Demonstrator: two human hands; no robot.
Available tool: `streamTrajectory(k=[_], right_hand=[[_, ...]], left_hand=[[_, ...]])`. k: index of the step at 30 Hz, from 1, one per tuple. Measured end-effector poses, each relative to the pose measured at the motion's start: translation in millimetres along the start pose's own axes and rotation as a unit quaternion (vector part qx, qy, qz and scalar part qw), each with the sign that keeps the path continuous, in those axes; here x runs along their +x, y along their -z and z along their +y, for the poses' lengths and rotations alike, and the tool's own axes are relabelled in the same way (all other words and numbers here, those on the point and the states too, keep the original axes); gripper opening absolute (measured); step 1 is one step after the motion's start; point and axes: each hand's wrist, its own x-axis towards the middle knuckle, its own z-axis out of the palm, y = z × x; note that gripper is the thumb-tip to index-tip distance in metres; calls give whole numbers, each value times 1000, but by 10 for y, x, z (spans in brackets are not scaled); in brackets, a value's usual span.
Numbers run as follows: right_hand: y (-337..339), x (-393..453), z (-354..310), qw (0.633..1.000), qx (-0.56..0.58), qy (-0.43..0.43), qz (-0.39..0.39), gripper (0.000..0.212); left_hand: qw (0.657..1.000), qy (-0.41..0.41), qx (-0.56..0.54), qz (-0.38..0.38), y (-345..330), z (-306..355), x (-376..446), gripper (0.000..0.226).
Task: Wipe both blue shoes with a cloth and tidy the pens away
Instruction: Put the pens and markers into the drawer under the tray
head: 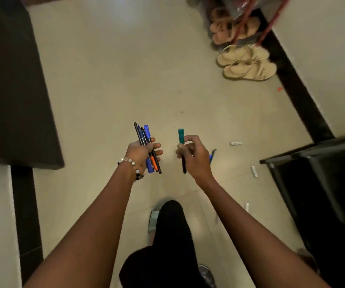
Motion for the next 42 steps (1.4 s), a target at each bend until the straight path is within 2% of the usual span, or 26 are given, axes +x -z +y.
streamTrajectory(k=[3, 6, 9, 12, 16, 22, 25, 29, 32, 34, 37, 39, 42], right_hand=[[661, -411, -561, 986, 145, -41, 70, 12], [1357, -949, -1008, 962, 218, -68, 151, 14], [2062, -1645, -1293, 938, 282, -58, 192, 17], [2689, -2509, -1396, 917, 323, -43, 232, 17], [3332, -3853, -1266, 872, 363, -45, 326, 12], [3813, -5914, -690, 802, 349, -83, 478, 10], [3753, -6784, -213, 756, 333, -147, 544, 13], [3526, -7623, 382, 689, 329, -262, 590, 9], [3438, -7853, 857, 644, 311, -349, 606, 13], [3450, -7840, 1135, 642, 287, -391, 594, 12], [3569, -7718, 1467, 649, 279, -413, 574, 16], [3633, -7631, 1681, 632, 290, -431, 575, 14], [3616, -7532, 2133, 601, 304, -454, 583, 7]], left_hand=[[996, -23, 37, -81, -499, 349, -589, 25], [983, -30, 71, -167, -1114, 570, -1317, 33], [962, -24, 104, -250, -1730, 566, -2144, 33], [938, -2, 149, -313, -2239, 248, -2992, 25], [906, 73, 176, -379, -2712, -564, -4031, 14], [849, 185, 189, -457, -3184, -1983, -5364, 16], [816, 201, 217, -496, -3318, -2543, -5821, 16], [775, 242, 279, -514, -3394, -3096, -6280, 19], [741, 266, 376, -488, -3284, -3621, -6532, 23], [716, 271, 441, -469, -3178, -3970, -6576, 21], [672, 233, 531, -460, -3142, -4380, -6456, 10], [637, 204, 580, -465, -3155, -4574, -6352, 11], [617, 182, 610, -463, -3202, -4786, -6210, 16]])
